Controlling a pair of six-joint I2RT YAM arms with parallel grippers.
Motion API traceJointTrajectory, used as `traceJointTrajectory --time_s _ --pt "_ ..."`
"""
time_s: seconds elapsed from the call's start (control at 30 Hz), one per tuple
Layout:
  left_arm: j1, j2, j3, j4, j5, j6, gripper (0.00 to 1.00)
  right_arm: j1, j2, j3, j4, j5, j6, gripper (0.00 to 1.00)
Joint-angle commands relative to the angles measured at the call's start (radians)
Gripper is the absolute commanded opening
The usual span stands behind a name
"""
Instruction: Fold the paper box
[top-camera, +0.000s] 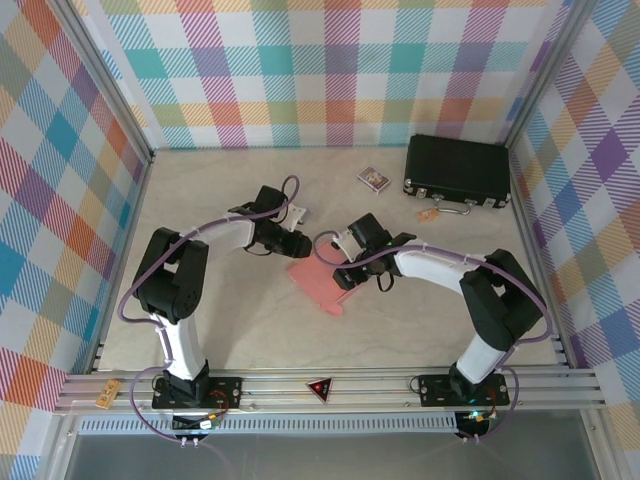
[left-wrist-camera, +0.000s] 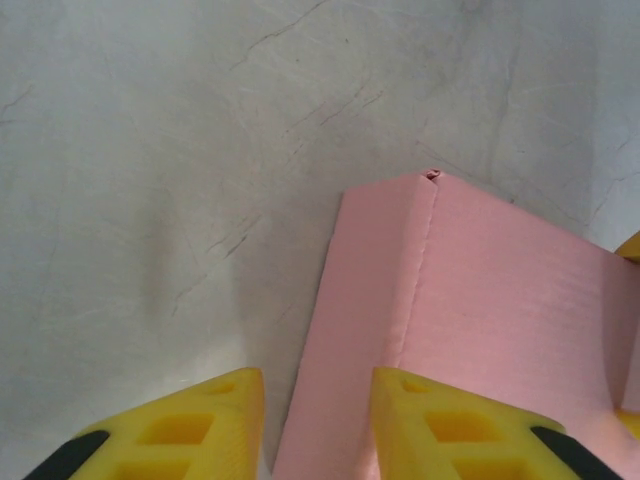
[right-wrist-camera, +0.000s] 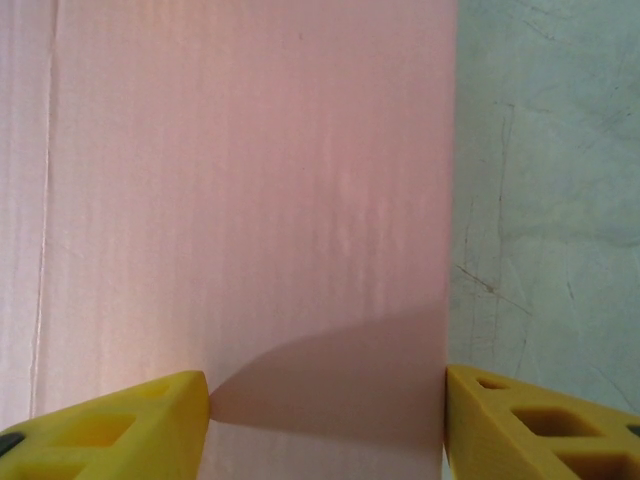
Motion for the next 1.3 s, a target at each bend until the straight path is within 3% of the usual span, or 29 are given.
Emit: traceJointTrajectory --time_s 0.0,0.37,0.53,0.67,0.8,0.93,1.07,1.27 --pt "-0.019 -0.056 -0.094 0.007 0.056 -0.054 0.30 -0.001 0.055 0.037 -0.016 0.029 0.000 0.62" --pt "-0.087 -0.274 -0.336 0.190 -0.028 -0.305 0.30 -0.009 0.232 0.249 -0.029 0.067 -0.133 0.63" --pt "-0.101 -0.339 -0.440 0.316 -0.021 -0.455 0.33 -0.035 0.246 0.339 -0.036 0.061 -0.162 0.67" --pt "-0.102 -0.384 -0.459 0.322 -0.056 -0.464 0.39 -0.052 0.200 0.374 -0.058 0.036 -0.157 0.69" --pt "-0.100 -0.402 -0.411 0.264 -0.117 -0.420 0.45 -0.074 0.118 0.325 -0.055 -0.006 -0.095 0.70" --pt "-0.094 -0.389 -0.369 0.243 -0.157 -0.401 0.47 -0.128 0.060 0.253 -0.080 -0.031 0.077 0.69" --pt "-0.094 -0.342 -0.335 0.208 -0.177 -0.432 0.45 -0.186 0.078 0.208 -0.120 -0.155 0.211 0.64" --pt "-0.114 -0.323 -0.379 0.267 -0.184 -0.527 0.44 -0.192 0.144 0.188 -0.088 -0.213 0.274 0.61"
